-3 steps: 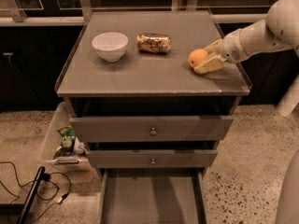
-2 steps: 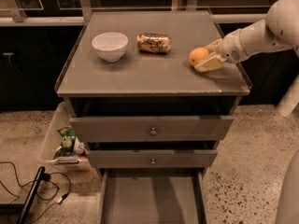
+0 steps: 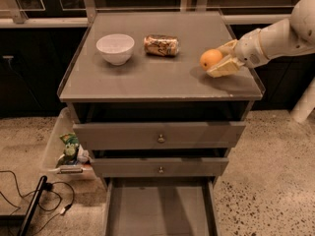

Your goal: Place orange into bottom drawer

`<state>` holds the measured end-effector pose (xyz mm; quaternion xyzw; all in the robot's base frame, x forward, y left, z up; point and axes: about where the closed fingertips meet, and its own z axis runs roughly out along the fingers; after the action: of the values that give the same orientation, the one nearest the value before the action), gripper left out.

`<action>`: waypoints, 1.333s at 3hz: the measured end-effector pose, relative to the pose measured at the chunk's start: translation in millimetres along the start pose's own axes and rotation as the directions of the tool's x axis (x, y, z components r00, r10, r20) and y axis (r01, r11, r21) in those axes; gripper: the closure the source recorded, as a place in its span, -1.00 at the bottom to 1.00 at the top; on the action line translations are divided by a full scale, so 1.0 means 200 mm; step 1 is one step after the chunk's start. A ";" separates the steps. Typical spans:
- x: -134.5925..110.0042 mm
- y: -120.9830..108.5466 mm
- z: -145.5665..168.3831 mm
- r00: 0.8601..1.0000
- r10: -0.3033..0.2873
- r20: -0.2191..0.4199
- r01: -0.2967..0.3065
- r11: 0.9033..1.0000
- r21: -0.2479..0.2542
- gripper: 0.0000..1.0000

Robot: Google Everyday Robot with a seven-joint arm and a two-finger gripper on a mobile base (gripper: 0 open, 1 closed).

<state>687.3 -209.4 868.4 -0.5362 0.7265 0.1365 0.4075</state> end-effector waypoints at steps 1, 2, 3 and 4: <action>-0.03 0.14 -0.11 0.999 -0.042 0.021 0.042 0.999 -0.007 1.00; -0.02 0.35 -0.25 0.995 -0.103 -0.005 0.103 0.994 0.023 1.00; 0.03 0.56 -0.39 0.987 -0.143 -0.073 0.149 0.985 0.091 1.00; 0.17 0.76 -0.44 0.986 -0.099 -0.135 0.119 0.981 0.155 1.00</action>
Offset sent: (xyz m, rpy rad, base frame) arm -0.1646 -0.0033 -0.0038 -0.1331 -0.0892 0.0564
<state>510.4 -229.2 861.6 -0.5478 0.7292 0.0199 0.4096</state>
